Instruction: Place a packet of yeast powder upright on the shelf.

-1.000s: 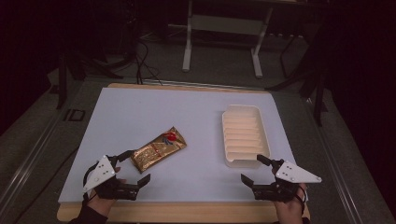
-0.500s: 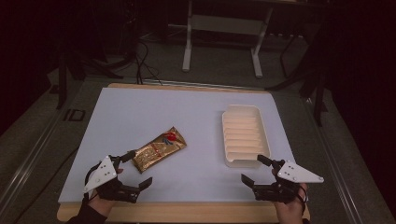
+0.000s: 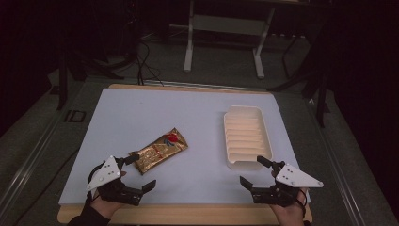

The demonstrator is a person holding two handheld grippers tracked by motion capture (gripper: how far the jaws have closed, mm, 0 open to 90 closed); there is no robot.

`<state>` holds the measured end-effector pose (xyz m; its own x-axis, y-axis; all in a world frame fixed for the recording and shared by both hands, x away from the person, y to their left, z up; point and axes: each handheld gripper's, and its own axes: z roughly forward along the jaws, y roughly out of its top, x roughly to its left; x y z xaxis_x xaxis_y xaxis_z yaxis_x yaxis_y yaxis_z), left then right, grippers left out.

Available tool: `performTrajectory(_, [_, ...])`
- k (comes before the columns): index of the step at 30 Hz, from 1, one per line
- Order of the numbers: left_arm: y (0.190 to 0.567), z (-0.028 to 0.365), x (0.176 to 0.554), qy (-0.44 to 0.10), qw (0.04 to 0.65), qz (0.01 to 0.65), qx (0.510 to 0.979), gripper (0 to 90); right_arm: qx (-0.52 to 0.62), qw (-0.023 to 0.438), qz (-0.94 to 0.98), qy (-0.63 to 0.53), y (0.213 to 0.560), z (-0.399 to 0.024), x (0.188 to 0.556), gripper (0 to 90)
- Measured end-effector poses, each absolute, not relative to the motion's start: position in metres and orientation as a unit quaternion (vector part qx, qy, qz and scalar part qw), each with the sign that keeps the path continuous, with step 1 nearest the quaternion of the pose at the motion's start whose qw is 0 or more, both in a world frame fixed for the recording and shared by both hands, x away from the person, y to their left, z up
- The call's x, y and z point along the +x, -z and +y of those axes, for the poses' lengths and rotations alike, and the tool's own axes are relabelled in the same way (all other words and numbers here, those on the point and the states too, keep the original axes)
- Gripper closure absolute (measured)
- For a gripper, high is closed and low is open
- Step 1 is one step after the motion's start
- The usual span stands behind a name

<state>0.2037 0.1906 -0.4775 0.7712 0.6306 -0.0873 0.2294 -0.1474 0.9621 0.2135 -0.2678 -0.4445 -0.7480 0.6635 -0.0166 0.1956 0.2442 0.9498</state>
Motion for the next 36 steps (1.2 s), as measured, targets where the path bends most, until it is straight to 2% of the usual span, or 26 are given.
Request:
performTrajectory(4, [0.471, 0.186, 0.207, -0.152, 0.581, 0.291, 0.745, 0.6, 0.276, 0.216, 0.757, -0.551, 0.443, -0.266, 0.212, 11.2])
performTrajectory(24, [0.454, 0.181, 0.242, -0.165, 0.544, 0.275, 0.775, 0.7, 0.274, 0.21, 0.761, -0.549, 0.444, -0.264, 0.213, 11.7])
performTrajectory(36, [0.454, 0.178, 0.269, -0.146, 0.533, 0.283, 0.784, 0.7, 0.276, 0.201, 0.76, -0.553, 0.445, -0.263, 0.215, 11.8])
